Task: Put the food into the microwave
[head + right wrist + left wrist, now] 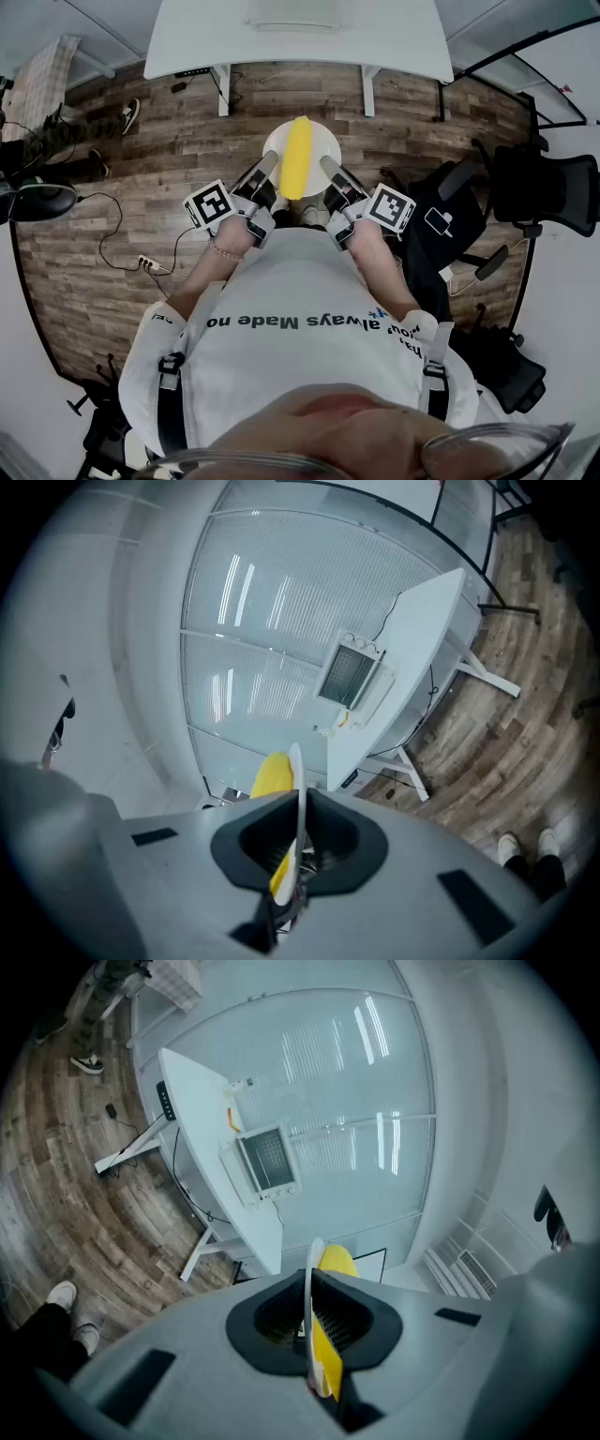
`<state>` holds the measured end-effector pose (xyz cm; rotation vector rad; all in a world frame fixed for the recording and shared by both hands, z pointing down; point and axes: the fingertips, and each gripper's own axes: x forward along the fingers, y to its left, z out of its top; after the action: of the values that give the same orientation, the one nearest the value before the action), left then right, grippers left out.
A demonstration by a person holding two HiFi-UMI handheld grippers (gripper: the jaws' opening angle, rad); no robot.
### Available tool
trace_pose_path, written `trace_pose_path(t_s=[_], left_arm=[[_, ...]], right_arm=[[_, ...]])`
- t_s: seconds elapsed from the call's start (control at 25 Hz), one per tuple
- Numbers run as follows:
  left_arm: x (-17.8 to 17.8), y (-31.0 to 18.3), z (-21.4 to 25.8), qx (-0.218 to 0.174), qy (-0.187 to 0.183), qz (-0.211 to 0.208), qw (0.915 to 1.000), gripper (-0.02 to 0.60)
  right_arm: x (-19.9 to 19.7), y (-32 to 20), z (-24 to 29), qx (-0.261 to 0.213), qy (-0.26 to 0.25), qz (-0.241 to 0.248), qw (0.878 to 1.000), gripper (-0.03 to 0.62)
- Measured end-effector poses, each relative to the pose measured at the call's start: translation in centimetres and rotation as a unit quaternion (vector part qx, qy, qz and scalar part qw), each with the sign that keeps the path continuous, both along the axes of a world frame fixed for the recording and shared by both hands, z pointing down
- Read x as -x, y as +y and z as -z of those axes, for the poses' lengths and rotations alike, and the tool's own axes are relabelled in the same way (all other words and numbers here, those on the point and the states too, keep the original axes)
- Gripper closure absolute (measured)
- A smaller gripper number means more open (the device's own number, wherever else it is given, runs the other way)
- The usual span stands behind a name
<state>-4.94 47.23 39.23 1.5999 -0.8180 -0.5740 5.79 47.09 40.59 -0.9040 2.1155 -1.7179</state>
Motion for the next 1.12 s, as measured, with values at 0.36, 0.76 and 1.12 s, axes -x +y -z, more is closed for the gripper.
trace_pose_path(t_s=[0.36,0.76,1.12], left_arm=[[1.3,0.5,-1.0,0.007,-0.038,-0.004,0.9992,0.565],[3.3,-1.7,-1.8,0.005,-0.040,-0.020,0.9990,0.565],[3.7,-4.0,-1.9,0.012,-0.022,-0.025,0.9994,0.565]], right_arm=[[0.6,0.2,0.0,-0.008,0.007,0.003,1.000,0.569],[2.4,-1.9,-0.6,-0.006,0.008,-0.025,1.000,0.568],[3.0,-4.0,-0.9,-0.008,0.013,-0.035,0.999,0.568]])
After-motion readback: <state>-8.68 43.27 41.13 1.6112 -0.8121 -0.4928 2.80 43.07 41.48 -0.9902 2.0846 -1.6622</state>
